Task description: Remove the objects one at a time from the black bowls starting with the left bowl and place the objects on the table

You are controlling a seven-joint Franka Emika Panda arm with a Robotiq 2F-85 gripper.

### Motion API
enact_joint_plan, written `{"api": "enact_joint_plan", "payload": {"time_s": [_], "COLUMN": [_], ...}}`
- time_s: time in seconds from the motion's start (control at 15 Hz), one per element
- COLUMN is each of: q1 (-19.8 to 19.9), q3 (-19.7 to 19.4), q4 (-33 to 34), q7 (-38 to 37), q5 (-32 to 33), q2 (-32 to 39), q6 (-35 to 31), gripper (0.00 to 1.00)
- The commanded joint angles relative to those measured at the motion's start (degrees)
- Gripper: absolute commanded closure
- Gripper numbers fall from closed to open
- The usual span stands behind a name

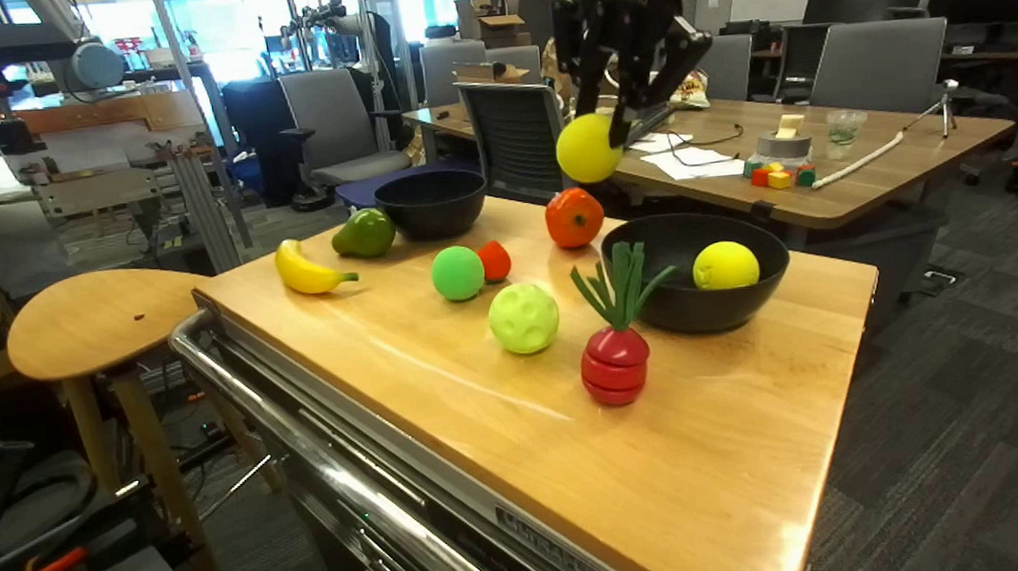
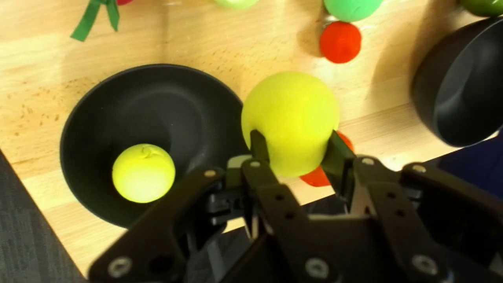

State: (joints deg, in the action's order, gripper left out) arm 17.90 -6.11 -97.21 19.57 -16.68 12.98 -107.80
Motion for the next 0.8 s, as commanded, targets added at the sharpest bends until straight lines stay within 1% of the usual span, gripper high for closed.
{"api": "enact_joint_plan", "payload": {"time_s": [0.0, 0.13, 0.27, 0.4, 0.53, 0.73], "q1": [-1.36, -2.80, -3.99, -5.19, -5.95, -6.20], "q3": [-0.15, -0.34, -0.11, 0.24, 0.65, 1.79], "q4": [-7.99, -12.24, -16.46, -19.85, -22.50, -24.79], "q7": [8.40, 11.05, 15.18, 18.94, 21.65, 25.60], "q5": [-1.31, 0.30, 0.40, 0.66, -0.54, -3.71], "q2": [-7.25, -8.39, -8.45, -7.43, -6.38, -5.12], "q6": [0.51, -2.40, -9.30, -18.09, -25.04, -30.69], "gripper": [0.87, 0.87, 0.87, 0.87, 0.87, 0.87]}}
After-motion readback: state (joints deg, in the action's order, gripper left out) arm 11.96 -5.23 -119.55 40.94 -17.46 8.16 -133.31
